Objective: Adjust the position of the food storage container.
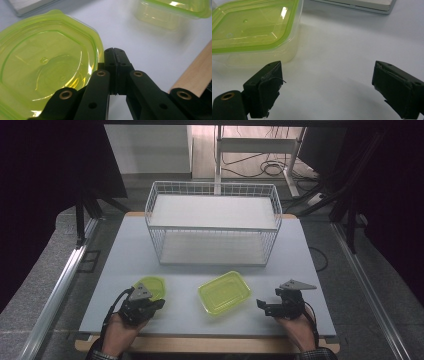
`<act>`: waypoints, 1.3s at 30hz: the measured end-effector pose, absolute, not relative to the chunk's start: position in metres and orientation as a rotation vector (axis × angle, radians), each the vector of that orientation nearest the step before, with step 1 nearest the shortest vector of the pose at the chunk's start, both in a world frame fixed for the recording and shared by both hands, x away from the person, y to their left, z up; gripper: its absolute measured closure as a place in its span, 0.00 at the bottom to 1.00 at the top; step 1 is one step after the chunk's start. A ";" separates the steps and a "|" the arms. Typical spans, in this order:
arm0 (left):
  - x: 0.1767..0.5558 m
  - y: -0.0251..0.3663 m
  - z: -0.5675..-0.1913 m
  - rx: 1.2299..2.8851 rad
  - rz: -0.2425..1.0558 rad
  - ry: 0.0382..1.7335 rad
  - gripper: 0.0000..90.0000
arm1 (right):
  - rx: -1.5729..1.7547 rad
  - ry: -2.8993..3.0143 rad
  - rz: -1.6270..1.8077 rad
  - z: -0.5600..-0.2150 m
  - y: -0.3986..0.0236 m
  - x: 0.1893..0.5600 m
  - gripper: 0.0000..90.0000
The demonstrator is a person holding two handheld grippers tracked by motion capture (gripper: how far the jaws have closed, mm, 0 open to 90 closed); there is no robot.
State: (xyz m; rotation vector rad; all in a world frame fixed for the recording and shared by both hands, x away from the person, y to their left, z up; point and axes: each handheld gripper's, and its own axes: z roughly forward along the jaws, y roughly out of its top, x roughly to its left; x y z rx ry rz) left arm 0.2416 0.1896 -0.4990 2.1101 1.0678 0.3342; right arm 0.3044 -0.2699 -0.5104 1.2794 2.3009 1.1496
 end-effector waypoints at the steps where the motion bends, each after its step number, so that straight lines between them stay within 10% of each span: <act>1: 0.242 0.190 -0.499 2.110 0.334 1.068 1.00 | 1.279 2.301 1.150 -0.510 -0.270 0.304 0.11; 27: 0.253 0.211 -0.497 1.993 0.411 1.092 1.00 | 1.288 2.318 1.162 -0.508 -0.272 0.305 0.24; 39: 0.260 0.180 -0.508 2.007 0.312 1.004 0.98 | 1.245 2.330 1.189 -0.494 -0.269 0.316 0.64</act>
